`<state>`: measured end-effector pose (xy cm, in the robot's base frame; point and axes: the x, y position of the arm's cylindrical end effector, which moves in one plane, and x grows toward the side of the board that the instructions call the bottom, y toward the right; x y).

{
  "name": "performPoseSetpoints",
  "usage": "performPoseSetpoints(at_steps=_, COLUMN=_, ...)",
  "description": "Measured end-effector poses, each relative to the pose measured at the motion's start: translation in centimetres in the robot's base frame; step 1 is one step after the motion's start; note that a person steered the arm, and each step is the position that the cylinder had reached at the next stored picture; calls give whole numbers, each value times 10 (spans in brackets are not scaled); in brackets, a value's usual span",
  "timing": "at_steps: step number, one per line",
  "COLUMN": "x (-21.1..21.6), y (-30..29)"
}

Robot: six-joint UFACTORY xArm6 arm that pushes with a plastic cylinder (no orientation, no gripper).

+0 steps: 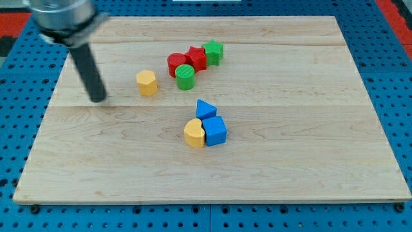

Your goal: Push the yellow hexagon towards the yellow heart

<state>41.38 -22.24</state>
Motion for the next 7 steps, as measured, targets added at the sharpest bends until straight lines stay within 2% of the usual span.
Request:
performPoseSetpoints(at_steps=1, x=-48, y=7)
performPoseSetpoints(at_steps=2, x=-54, y=85)
performPoseSetpoints(at_steps=3, x=-13, y=137)
performPoseSetpoints(at_steps=4, x=28, y=164)
performPoseSetpoints(at_steps=5, x=9, y=142)
performPoseSetpoints(at_steps=6, x=23, y=95)
performPoseSetpoints(at_steps=7, x=32, y=135)
